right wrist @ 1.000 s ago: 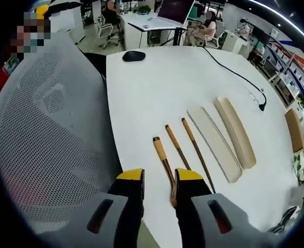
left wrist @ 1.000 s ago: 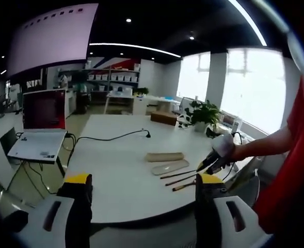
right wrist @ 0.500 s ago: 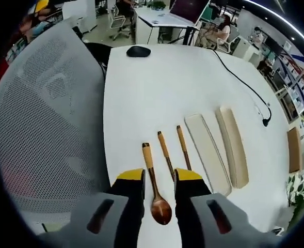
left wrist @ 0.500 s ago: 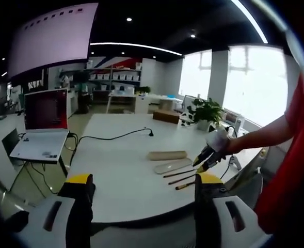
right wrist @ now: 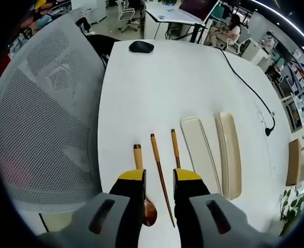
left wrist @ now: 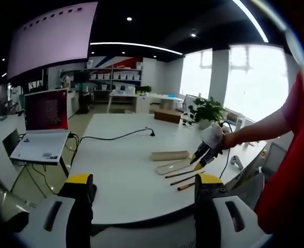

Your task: Arrange the utensils inside the cutlery case until each visible utensil rests in its matching compartment.

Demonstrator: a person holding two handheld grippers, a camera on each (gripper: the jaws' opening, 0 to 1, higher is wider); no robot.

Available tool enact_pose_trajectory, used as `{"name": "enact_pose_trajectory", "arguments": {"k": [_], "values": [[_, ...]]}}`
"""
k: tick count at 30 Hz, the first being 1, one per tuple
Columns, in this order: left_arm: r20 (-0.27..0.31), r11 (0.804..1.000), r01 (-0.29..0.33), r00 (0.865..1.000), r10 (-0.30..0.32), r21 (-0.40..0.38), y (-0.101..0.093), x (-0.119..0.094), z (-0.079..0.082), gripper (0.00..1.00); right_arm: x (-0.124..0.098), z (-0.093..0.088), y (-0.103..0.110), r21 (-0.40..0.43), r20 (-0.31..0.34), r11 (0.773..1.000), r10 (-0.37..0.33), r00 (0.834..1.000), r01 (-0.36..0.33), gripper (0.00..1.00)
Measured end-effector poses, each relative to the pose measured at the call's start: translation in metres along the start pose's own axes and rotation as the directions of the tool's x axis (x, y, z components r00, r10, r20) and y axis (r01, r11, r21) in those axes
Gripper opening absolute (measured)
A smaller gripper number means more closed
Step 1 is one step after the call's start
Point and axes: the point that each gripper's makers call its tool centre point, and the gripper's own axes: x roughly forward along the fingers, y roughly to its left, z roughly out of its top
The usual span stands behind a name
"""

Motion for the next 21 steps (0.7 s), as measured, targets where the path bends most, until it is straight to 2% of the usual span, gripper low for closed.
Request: {"name": "enact_pose_trajectory", "arguments": {"k": [5, 9, 14, 16, 18, 21], "values": [[-0.005, 1.0, -0.002, 1.0, 0.002, 0.003, 0.0, 0.001, 0.0, 0.82, 0.011, -0.007, -0.001, -0.021, -0.027, 1.0, 0.023, 0.999, -0.024, 0.14], [-0.004, 1.0, 0.005, 1.0, -0.005, 0.011, -0.003, 0.003, 0.001, 0.83, 0.027, -0.014, -0.004, -0.007, -0.065, 0.999, 0.032, 0.997, -0.032, 0.15], [-0.016, 0.999, 0.038, 0.999, -0.038, -0.01, -0.012, 0.008, -0.001, 0.83, 0.032, -0.008, -0.007, -0.035, -0.073, 0.999, 0.036, 0.997, -0.039, 0.15], [0.003, 0.998, 0.056, 0.998, -0.056, 0.005, -0.017, 0.008, 0.004, 0.83, 0.033, -0.008, -0.008, -0.057, -0.084, 0.997, 0.038, 0.996, -0.043, 0.15], [0.021, 0.998, 0.057, 0.998, -0.057, 0.012, -0.018, 0.009, 0.007, 0.83, 0.034, -0.009, -0.011, -0.065, -0.087, 0.997, 0.035, 0.996, -0.041, 0.15], [0.005, 0.999, 0.053, 0.999, -0.053, 0.004, -0.017, 0.013, 0.007, 0.83, 0.038, -0.01, -0.011, -0.061, -0.086, 0.997, 0.051, 0.995, -0.056, 0.15]]}}
